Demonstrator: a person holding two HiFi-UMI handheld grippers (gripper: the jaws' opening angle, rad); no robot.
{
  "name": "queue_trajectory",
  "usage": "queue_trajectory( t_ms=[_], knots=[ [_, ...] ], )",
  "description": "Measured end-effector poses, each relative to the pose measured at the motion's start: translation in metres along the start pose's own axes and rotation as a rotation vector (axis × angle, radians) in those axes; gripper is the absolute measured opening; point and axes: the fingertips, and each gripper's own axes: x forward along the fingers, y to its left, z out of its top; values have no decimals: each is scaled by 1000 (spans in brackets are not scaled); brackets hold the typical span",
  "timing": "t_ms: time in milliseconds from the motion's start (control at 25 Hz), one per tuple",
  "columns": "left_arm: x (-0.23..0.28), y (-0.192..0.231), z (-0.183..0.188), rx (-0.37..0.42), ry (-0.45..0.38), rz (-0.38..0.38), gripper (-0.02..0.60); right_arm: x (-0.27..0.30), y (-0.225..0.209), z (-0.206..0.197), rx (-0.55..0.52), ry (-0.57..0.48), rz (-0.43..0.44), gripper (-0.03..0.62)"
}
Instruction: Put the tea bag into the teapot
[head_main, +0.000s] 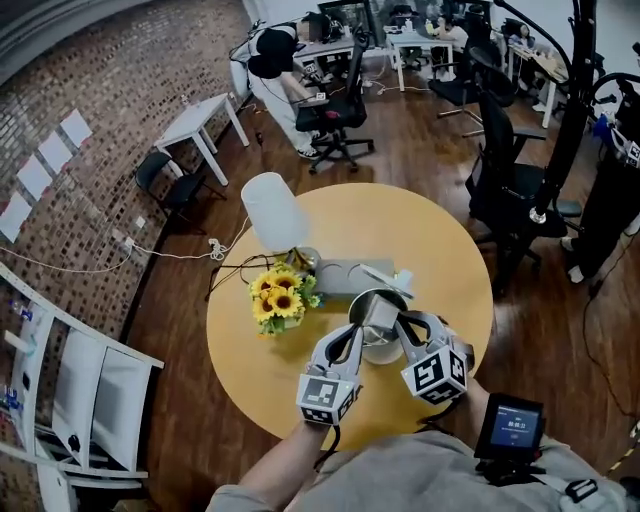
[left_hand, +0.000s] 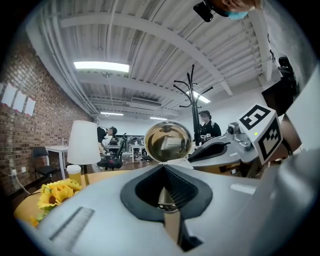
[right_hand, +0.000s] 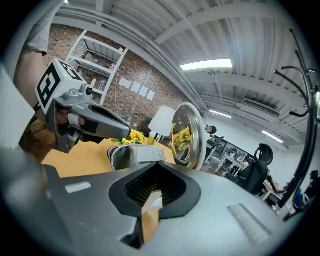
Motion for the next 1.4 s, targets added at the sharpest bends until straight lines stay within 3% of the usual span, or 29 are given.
queue_trajectory(
  t_ms=[320, 600, 960, 1400],
  knots=[
    [-12, -9, 14, -20, 5, 41, 2, -8, 7, 9, -181, 92, 84, 12],
    [-19, 3, 3, -16, 0, 24, 2, 14, 27, 4, -380, 230, 141, 12],
    [-26, 11, -1, -21, -24, 10, 2, 37, 40, -17, -549, 444, 247, 12],
    [-25, 19, -7, -52, -28, -11, 2, 53, 39, -27, -583, 585, 287, 15]
  ],
)
